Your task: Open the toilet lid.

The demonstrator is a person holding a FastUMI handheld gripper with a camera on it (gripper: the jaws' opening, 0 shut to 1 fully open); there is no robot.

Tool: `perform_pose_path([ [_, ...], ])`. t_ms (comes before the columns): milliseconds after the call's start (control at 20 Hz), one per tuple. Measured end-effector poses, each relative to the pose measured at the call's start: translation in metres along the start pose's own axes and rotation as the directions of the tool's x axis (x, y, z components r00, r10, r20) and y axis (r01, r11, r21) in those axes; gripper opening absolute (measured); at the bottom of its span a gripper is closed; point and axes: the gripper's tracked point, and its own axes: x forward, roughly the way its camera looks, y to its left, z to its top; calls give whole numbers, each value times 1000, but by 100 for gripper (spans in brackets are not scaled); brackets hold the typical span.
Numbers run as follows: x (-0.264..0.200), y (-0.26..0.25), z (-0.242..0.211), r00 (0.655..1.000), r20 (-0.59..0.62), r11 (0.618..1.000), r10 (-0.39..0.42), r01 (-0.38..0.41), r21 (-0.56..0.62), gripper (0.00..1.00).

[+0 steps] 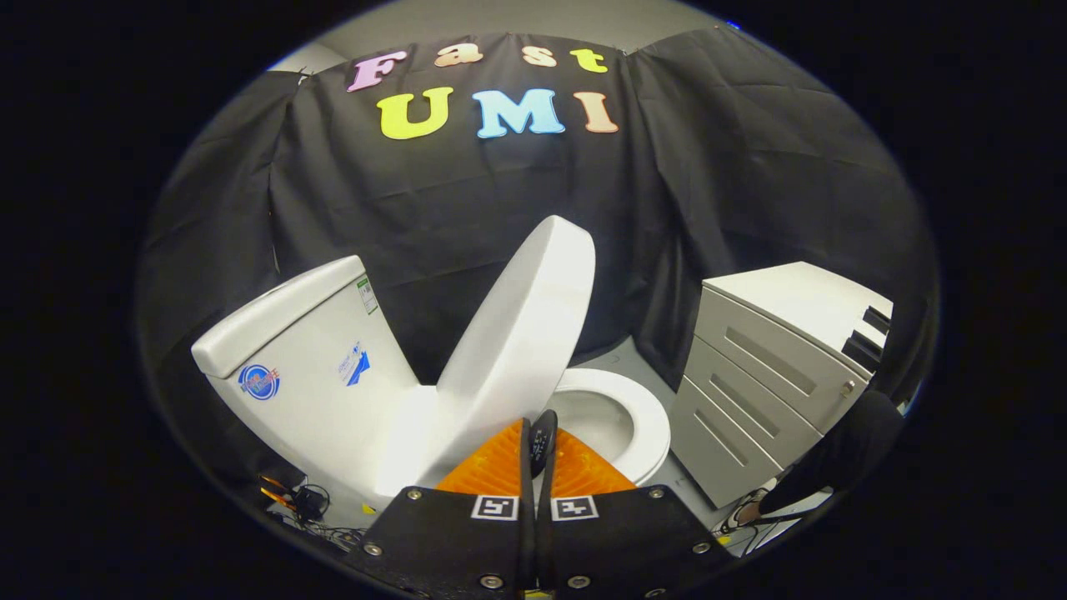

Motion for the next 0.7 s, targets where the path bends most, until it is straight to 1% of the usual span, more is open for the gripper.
perform_pose_path([
  [200, -6, 21, 13, 1000, 23, 998, -21, 23, -65, 0],
  [300, -10, 36, 18, 999, 39, 996, -13, 16, -84, 0],
  [500, -20, 64, 29, 997, 79, 981, 4, 11, -195, 0],
  [700, -25, 93, 35, 995, 100, 978, 29, -7, -207, 0],
])
